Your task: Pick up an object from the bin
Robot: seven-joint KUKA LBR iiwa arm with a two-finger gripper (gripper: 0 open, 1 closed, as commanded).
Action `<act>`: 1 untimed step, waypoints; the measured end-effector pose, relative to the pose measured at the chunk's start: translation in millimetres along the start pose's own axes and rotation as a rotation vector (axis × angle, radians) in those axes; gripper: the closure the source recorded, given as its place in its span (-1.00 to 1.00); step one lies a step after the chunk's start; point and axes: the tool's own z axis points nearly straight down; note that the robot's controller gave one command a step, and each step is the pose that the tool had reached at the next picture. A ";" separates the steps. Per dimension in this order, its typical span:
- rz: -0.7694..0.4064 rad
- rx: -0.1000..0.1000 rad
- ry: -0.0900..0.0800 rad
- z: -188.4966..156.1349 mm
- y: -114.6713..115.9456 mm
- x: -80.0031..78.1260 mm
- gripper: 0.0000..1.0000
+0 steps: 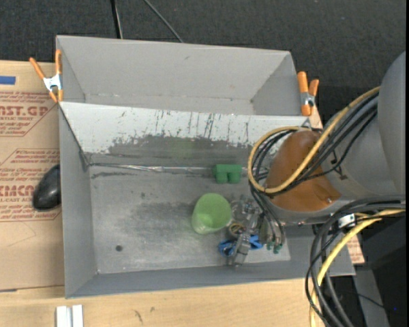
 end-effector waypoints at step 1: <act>0.000 0.000 0.001 -0.4 -0.2 -0.9 -1.00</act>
Offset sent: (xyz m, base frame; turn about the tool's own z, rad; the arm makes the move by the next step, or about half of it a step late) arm 0.0000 0.0000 0.0000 0.0000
